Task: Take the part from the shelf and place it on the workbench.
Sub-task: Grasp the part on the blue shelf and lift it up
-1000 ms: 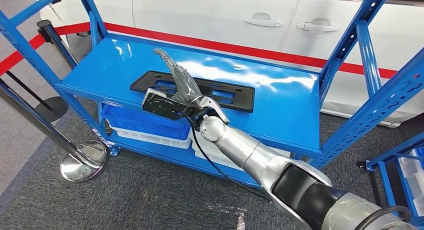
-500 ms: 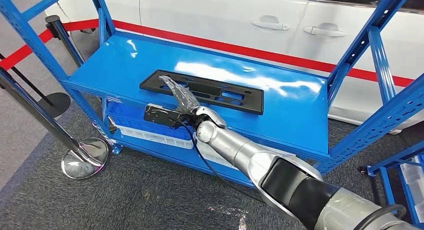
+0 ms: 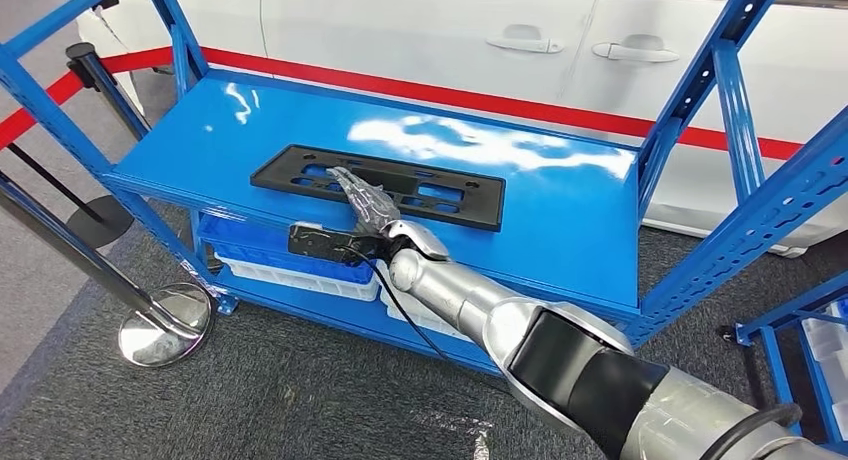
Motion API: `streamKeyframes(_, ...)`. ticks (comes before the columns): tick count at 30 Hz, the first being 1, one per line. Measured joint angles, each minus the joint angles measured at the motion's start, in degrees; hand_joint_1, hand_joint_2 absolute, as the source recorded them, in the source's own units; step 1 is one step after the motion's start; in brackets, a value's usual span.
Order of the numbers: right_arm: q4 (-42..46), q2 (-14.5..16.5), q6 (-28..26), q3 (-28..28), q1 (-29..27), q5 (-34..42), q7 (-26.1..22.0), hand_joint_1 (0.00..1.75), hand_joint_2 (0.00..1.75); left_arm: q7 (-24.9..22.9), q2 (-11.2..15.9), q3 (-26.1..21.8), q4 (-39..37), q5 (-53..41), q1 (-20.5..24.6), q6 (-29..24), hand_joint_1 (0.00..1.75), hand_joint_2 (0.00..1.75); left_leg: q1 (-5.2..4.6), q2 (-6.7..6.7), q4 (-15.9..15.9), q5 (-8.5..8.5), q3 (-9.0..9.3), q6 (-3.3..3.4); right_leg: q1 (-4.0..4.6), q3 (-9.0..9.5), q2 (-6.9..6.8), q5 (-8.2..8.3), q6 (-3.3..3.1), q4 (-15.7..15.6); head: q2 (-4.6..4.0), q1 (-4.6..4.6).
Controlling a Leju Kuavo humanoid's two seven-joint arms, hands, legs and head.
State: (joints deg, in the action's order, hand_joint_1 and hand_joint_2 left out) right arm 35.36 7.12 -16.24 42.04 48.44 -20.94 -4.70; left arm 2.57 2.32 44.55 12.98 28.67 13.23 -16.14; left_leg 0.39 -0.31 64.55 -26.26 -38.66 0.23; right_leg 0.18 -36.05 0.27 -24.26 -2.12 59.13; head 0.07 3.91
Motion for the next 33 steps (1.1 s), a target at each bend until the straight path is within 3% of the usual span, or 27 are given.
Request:
streamKeyframes(2,-0.9,0.3,-2.0,0.4,0.8,-1.8,0.9,0.0,1.75,0.0,0.0,0.2,0.0,-0.2,0.3,-0.1,0.0,0.0,-0.5,0.05,-5.7,1.5,2.98,0.74,0.05,0.0,0.09,-0.03,0.25,0.0,0.0,0.02)
streamKeyframes(4,-1.7,0.5,-4.0,0.6,1.4,-3.3,1.5,0.0,1.75,-0.1,0.0,0.3,0.0,-0.2,0.4,-0.2,0.0,0.0,-0.83,0.06,-6.8,1.4,3.61,0.98,-0.04,0.03,0.06,-0.02,0.74,-0.2,0.0,0.0)
streamKeyframes(6,-2.4,0.6,-5.9,0.7,1.5,-4.3,2.0,0.0,1.75,-0.2,-0.1,0.3,0.0,-0.2,0.4,-0.3,0.0,0.0,-0.45,0.08,-7.7,1.73,4.2,1.32,-0.03,-0.12,0.01,-0.43,1.37,0.3,-0.01,0.02)
streamKeyframes(8,-2.9,0.7,-7.6,0.7,1.8,-5.0,2.2,0.0,1.75,-0.3,-0.1,0.3,0.0,-0.2,0.4,-0.3,0.0,0.0,-0.02,0.18,-8.5,2.03,4.79,1.69,-0.11,-1.91,0.0,-2.54,1.99,4.1,-0.01,0.09)
streamKeyframes(10,-3.5,0.7,-8.7,0.7,2.0,-5.8,2.5,0.0,1.75,-0.3,-0.2,0.4,0.0,-0.1,0.5,-0.4,0.0,0.0,-0.02,0.21,-8.5,1.88,4.95,1.96,-0.44,-5.6,-0.04,-5.64,2.45,11.4,-0.01,0.15)
streamKeyframes(11,-3.9,0.7,-9.2,0.7,1.9,-6.1,2.7,0.0,1.75,-0.3,-0.3,0.4,0.0,-0.1,0.4,-0.4,0.0,0.0,0.01,0.2,-8.4,1.73,5.03,2.0,-0.61,-7.29,-0.06,-6.38,2.63,14.3,0.0,0.15)
streamKeyframes(12,-4.2,0.7,-9.4,0.7,1.8,-6.4,2.8,0.0,1.75,-0.3,-0.3,0.4,0.0,-0.1,0.4,-0.3,0.0,0.0,0.07,0.17,-8.3,1.53,5.15,1.95,-0.77,-8.16,-0.07,-6.04,2.79,15.5,0.0,0.15)
streamKeyframes(13,-4.4,0.7,-9.6,0.7,1.8,-6.7,2.9,0.0,1.75,-0.3,-0.4,0.4,0.0,-0.1,0.3,-0.3,0.0,0.0,0.17,0.13,-8.1,1.24,5.3,1.81,-0.91,-7.92,-0.08,-4.59,2.94,14.3,0.0,0.15)
streamKeyframes(15,-4.8,0.7,-10.0,0.7,1.8,-7.0,3.0,0.0,1.75,-0.3,-0.5,0.4,0.0,-0.1,0.2,-0.3,0.0,0.0,0.42,0.06,-7.4,0.41,5.65,1.33,-1.15,-4.87,-0.16,-0.55,3.1,7.3,0.0,0.16)
streamKeyframes(17,-5.2,0.8,-10.6,0.7,2.1,-7.6,3.2,0.0,1.75,-0.3,-0.6,0.4,0.0,-0.1,0.3,-0.3,0.0,0.0,0.33,0.02,-6.7,-0.39,5.58,0.61,-1.04,-2.17,-0.12,0.99,2.8,1.8,0.0,0.13)
streamKeyframes(19,-5.6,1.0,-11.5,0.8,2.2,-8.6,3.6,0.0,1.75,-0.4,-0.5,0.4,0.0,-0.2,0.4,-0.2,0.0,0.0,0.18,0.04,-6.5,-0.7,5.42,-0.03,-0.73,-1.63,0.06,0.51,2.1,0.8,0.0,0.09)
streamKeyframes(22,-6.0,1.2,-12.0,1.1,2.3,-9.8,4.2,0.0,1.75,-0.6,-0.6,0.5,0.0,-0.2,0.4,-0.1,0.0,0.0,0.32,0.11,-5.2,-1.79,5.12,-0.69,-1.04,-1.12,0.22,0.21,0.99,0.6,0.0,-0.01)
streamKeyframes(23,-6.2,1.3,-11.7,1.2,2.3,-10.0,4.2,0.0,1.75,-0.6,-0.7,0.5,0.0,-0.3,0.5,-0.1,0.0,0.0,0.35,0.13,-2.8,-2.88,4.01,-0.92,-1.18,-0.77,0.22,0.07,0.66,0.5,-0.01,-0.09)
streamKeyframes(26,-6.6,1.6,-10.4,1.3,2.3,-10.2,4.4,0.0,1.75,-0.8,-0.8,0.6,0.0,-0.3,0.5,-0.1,0.0,0.0,0.38,0.16,8.0,-5.98,-2.29,-1.32,-0.95,0.06,0.25,-0.55,0.05,0.4,-0.01,-0.28)
streamKeyframes(27,-6.8,1.6,-9.9,1.3,2.2,-10.2,4.5,0.0,1.75,-0.8,-0.8,0.6,0.0,-0.3,0.4,-0.1,0.0,0.0,0.36,0.16,9.6,-5.64,-3.75,-1.26,-0.82,0.36,0.3,-0.8,-0.04,0.4,-0.01,-0.29)
streamKeyframes(28,-6.9,1.6,-9.5,1.4,2.1,-10.2,4.6,0.0,1.75,-0.9,-0.8,0.6,0.0,-0.3,0.4,-0.1,0.0,0.0,0.32,0.16,9.0,-4.18,-4.16,-1.04,-0.7,0.72,0.36,-1.05,-0.06,0.4,-0.01,-0.29)
streamKeyframes(31,-7.4,1.9,-8.3,1.5,2.1,-10.2,4.7,0.0,1.75,-1.0,-0.8,0.6,0.0,-0.4,0.4,-0.1,0.0,0.0,-0.12,0.09,-1.4,2.46,-0.64,0.3,-0.38,1.89,0.61,-1.8,0.01,0.3,-0.02,-0.27)
streamKeyframes(33,-7.7,2.2,-7.4,1.6,2.1,-10.2,4.7,0.0,1.75,-0.9,-0.8,0.7,0.0,-0.5,0.6,-0.2,0.0,0.0,-0.62,0.04,-5.8,3.65,1.37,1.07,-0.33,2.08,0.69,-2.07,0.32,0.2,-0.02,-0.28)
